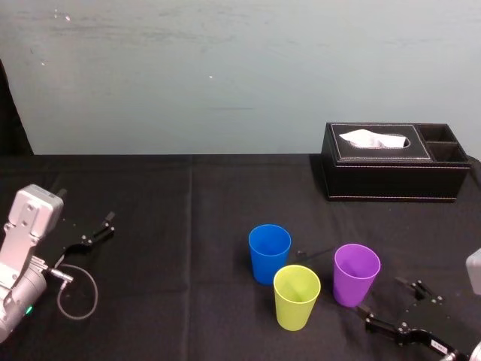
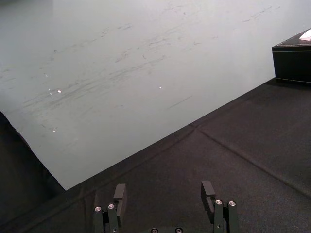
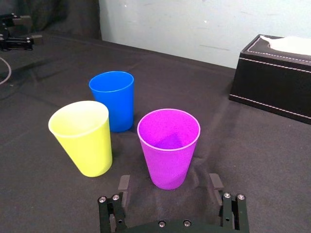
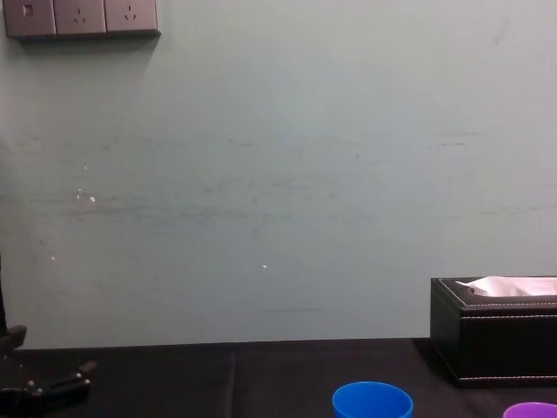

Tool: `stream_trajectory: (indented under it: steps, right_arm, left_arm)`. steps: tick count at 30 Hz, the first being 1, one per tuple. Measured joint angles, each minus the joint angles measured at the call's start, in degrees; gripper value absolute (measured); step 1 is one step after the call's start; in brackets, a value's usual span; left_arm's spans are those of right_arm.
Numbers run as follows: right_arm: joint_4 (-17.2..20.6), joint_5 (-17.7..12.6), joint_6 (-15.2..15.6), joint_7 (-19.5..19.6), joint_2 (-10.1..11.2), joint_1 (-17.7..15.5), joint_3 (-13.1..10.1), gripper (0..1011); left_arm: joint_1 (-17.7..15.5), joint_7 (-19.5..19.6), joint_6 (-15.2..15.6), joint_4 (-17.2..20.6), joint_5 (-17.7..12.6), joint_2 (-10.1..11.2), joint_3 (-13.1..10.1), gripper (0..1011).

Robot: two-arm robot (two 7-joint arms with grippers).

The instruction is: Stack the three plastic cups sequentially using one hand.

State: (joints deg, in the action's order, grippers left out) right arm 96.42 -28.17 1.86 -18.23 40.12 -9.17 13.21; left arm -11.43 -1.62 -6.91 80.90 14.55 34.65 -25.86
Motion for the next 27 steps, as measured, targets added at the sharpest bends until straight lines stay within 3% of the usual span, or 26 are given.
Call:
stream_trajectory:
  steps: [16,27]
  right_arm:
    - [-4.79,3.86,0.97,-0.66,-5.34,5.42,1.44,1004]
    - [-6.52,5.52,1.24,-1.62,-7.67,7.14,1.62,1004]
  left_arm:
    - [0.0,0.0,0.0,0.0,0.0,0.0,0.0,1000]
    - [0.0,0.0,0.0,0.0,0.0,0.0,0.0,1000]
